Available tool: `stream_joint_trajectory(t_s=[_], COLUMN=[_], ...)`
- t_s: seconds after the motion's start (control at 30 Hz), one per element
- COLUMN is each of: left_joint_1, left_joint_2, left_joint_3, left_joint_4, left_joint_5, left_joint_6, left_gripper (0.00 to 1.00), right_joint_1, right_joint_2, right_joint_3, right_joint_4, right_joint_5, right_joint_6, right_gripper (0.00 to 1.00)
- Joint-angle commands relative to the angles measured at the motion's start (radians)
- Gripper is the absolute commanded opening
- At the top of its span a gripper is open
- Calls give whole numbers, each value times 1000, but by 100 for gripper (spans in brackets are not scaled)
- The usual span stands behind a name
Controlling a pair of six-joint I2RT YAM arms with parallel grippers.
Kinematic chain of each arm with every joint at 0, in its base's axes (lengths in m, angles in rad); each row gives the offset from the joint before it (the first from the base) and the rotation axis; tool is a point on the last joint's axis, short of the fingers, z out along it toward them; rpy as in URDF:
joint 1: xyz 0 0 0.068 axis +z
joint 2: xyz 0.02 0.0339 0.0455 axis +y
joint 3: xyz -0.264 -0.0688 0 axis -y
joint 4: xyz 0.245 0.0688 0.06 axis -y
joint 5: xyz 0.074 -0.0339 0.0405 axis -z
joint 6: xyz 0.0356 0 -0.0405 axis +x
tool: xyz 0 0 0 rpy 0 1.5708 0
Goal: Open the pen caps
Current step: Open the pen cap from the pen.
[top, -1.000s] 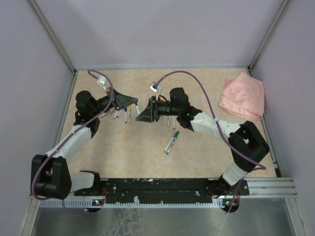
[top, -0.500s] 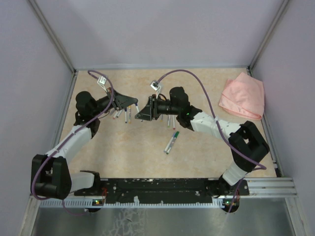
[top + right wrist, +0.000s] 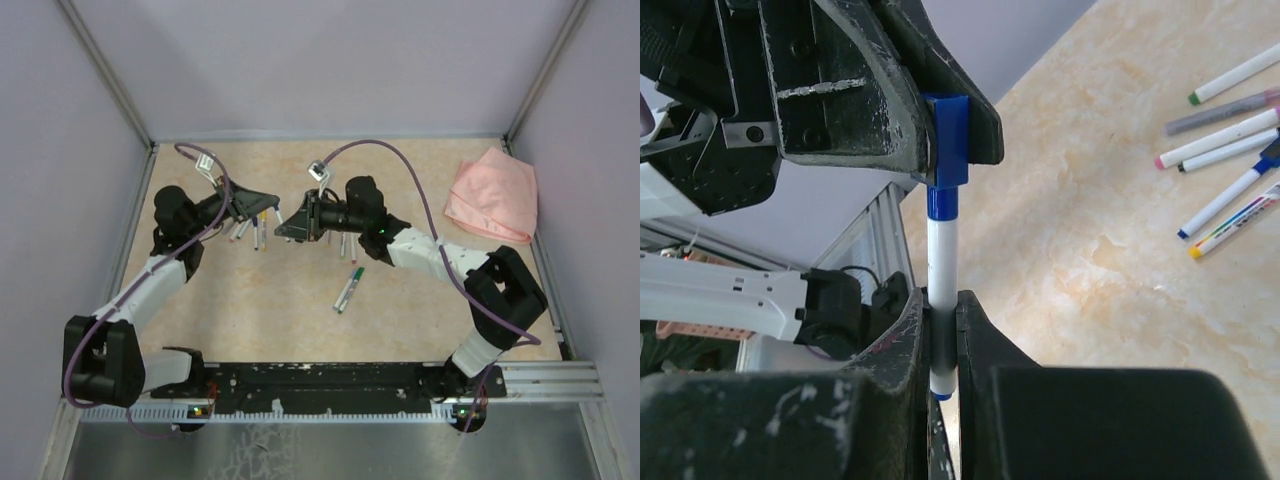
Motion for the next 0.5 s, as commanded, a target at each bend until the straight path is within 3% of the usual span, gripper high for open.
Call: stream_joint_trajectory(t_s=[0.0,0.17,0.47], left_joint_1=[59,97,119], left_joint_2=[12,70,77], left_joint_3=[99,173,253], left_joint_4=[52,103,62], left_joint_5=[-275,-350,-312], left_joint_6=[85,83,150], left_gripper=[0,0,0], right_joint_1=[11,11,11], right_joint_2=[-41,-71,-148], right_joint_3=[-34,-68,-94], right_joint_4=[-33,-88,-236], right_joint_5=[-57,-52,5], right_joint_6=[-10,-31,-100], right_gripper=[0,0,0])
